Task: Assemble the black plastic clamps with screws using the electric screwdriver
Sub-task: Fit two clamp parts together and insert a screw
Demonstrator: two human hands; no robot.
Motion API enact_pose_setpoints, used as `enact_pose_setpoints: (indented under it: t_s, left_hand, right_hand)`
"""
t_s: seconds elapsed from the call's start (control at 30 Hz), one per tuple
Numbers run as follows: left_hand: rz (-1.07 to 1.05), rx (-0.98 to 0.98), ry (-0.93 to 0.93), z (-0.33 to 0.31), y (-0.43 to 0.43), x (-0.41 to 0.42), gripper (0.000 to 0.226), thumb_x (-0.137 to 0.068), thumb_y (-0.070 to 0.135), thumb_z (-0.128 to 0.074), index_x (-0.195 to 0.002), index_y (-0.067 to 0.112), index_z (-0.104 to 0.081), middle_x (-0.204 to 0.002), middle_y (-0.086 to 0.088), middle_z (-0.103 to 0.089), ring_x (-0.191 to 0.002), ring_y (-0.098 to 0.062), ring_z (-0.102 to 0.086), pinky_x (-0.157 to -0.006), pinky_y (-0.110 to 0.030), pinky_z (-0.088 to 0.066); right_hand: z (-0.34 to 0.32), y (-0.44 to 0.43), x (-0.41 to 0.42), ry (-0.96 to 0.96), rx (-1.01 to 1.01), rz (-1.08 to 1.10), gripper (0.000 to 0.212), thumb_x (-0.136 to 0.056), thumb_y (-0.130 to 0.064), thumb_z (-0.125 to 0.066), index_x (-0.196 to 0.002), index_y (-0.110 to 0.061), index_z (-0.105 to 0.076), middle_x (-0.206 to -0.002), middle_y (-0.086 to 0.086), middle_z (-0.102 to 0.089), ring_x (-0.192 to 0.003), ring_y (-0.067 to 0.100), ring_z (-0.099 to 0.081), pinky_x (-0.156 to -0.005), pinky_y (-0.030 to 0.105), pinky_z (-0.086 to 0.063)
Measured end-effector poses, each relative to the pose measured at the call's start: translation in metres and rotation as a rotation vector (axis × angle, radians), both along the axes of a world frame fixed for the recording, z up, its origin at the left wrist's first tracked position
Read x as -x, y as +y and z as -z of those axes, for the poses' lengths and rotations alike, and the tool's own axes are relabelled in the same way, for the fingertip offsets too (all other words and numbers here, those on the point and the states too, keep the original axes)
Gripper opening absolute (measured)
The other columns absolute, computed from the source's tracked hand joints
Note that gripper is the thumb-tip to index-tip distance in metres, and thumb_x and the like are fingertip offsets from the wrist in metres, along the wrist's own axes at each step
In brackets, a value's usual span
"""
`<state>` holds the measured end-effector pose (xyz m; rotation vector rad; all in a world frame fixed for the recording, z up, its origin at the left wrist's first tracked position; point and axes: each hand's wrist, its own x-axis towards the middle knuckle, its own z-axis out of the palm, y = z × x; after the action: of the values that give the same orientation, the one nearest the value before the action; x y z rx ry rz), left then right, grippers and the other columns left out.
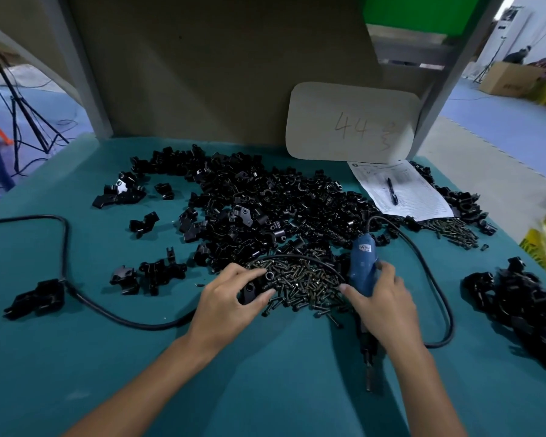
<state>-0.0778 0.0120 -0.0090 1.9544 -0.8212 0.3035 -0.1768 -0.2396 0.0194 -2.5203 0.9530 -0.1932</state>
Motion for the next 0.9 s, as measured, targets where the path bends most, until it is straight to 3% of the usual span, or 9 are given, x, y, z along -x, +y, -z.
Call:
enact_pose_setpoints:
  t_s: [0.07, 0.17, 0.27, 0.33, 0.5, 0.6, 0.9]
  left_hand:
    - [-0.003, -0.008, -0.001, -0.001, 0.000, 0.001, 0.044, -0.083, 0.032, -0.080, -0.121, 0.012, -0.072, -0.094, 0.009, -0.060, -0.076, -0.004, -0.060, -0.066, -0.013, -0.047]
    - [0.001, -0.011, 0.003, -0.001, 0.001, 0.002, 0.044, -0.083, 0.032, -0.081, -0.121, 0.012, -0.072, -0.093, 0.010, -0.060, -0.076, -0.005, -0.060, -0.066, -0.010, -0.044]
    - [-0.023, 0.015, 0.046, -0.001, 0.000, 0.000, 0.044, -0.082, 0.034, -0.081, -0.121, 0.014, -0.073, -0.093, 0.013, -0.060, -0.080, -0.006, -0.061, -0.068, -0.011, -0.045]
    - [-0.034, 0.027, 0.062, 0.000, -0.002, 0.001, 0.044, -0.082, 0.035, -0.081, -0.121, 0.016, -0.073, -0.092, 0.014, -0.060, -0.082, -0.006, -0.061, -0.068, -0.010, -0.044]
    - [0.058, -0.025, 0.012, 0.000, -0.006, 0.010, 0.043, -0.084, 0.036, -0.079, -0.121, 0.015, -0.073, -0.094, 0.011, -0.060, -0.081, -0.004, -0.061, -0.070, -0.018, -0.051]
    - [0.061, -0.035, -0.003, 0.001, -0.005, 0.011, 0.042, -0.083, 0.031, -0.082, -0.120, 0.014, -0.073, -0.094, 0.010, -0.061, -0.083, -0.003, -0.062, -0.071, -0.019, -0.052]
    - [0.074, -0.073, -0.058, 0.001, -0.006, 0.009, 0.041, -0.080, 0.024, -0.085, -0.116, 0.008, -0.074, -0.095, 0.003, -0.065, -0.083, -0.008, -0.065, -0.071, -0.025, -0.056]
  right_hand:
    - [-0.001, -0.008, 0.000, -0.040, -0.138, -0.003, 0.083, -0.091, -0.050, -0.072, -0.152, -0.015, -0.027, -0.138, 0.012, -0.052, -0.120, 0.034, -0.056, -0.088, 0.043, -0.042]
    - [-0.003, -0.018, 0.005, -0.208, -0.420, 0.059, 0.086, -0.093, -0.040, -0.073, -0.158, -0.011, -0.025, -0.127, 0.002, -0.057, -0.119, 0.028, -0.059, -0.099, 0.049, -0.048]
    - [-0.006, -0.024, 0.009, -0.531, -0.899, 0.100, 0.048, -0.089, -0.026, -0.075, -0.131, -0.008, -0.059, -0.110, 0.001, -0.068, -0.095, 0.014, -0.068, -0.088, 0.038, -0.050]
    - [-0.009, -0.027, 0.010, -0.742, -1.204, 0.100, 0.038, -0.085, -0.028, -0.072, -0.118, -0.011, -0.064, -0.099, 0.005, -0.070, -0.083, 0.013, -0.070, -0.087, 0.038, -0.051]
    - [-0.003, -0.020, -0.003, -1.158, -1.856, 0.096, 0.053, -0.092, -0.042, -0.068, -0.133, -0.014, -0.052, -0.104, 0.010, -0.070, -0.098, 0.024, -0.068, -0.103, 0.043, -0.051]
    - [0.001, -0.015, -0.018, -1.292, -1.984, 0.118, 0.050, -0.095, -0.047, -0.067, -0.130, -0.014, -0.053, -0.099, 0.005, -0.066, -0.093, 0.019, -0.062, -0.104, 0.037, -0.046]
    - [0.017, -0.014, -0.031, -1.313, -1.950, 0.165, 0.045, -0.092, -0.042, -0.068, -0.126, -0.016, -0.054, -0.096, 0.008, -0.064, -0.095, 0.022, -0.061, -0.097, 0.043, -0.050]
